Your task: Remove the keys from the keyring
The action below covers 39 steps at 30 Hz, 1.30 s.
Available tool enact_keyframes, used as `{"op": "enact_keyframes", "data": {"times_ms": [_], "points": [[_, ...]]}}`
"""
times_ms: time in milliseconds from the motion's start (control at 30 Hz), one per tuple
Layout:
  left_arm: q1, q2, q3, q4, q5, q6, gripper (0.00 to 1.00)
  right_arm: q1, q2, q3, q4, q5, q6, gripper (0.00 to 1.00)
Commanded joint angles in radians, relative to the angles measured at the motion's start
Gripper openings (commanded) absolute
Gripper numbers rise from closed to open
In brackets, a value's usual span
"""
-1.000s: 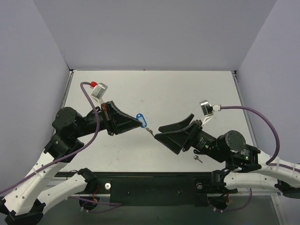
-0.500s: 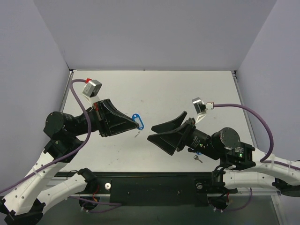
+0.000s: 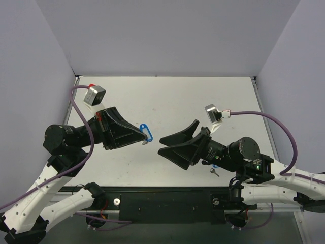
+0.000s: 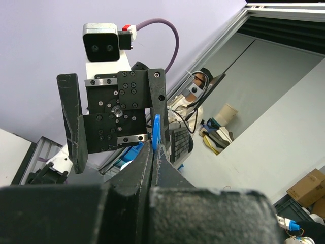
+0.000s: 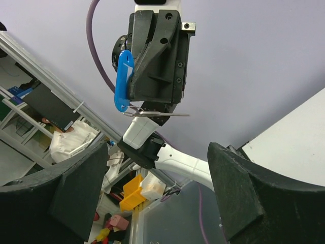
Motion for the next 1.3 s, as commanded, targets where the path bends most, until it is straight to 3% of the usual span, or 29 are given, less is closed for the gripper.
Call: {"op": "enact_keyframes", "data": {"times_ms": [0,400,1067,1267], "points": [[-0.010,-0.007,0.000,0.080,0.004,-0.019,0.00,0.006,-0.001,0.045,0.107,-0.036,-0.008,0.72],[-0.039,0.004,-0.006,0.145,-0.010,-0.048,0.00,0.003,0.035,0.100,0.116,-0.079,-0.046,0.55],[-0.103,0.019,-0.001,0.180,-0.056,-0.047,0.00,0.003,0.097,0.151,0.127,-0.126,-0.050,0.52],[-0.128,0.027,0.002,0.182,-0.077,-0.038,0.00,0.005,0.113,0.151,0.152,-0.151,-0.037,0.47]]}}
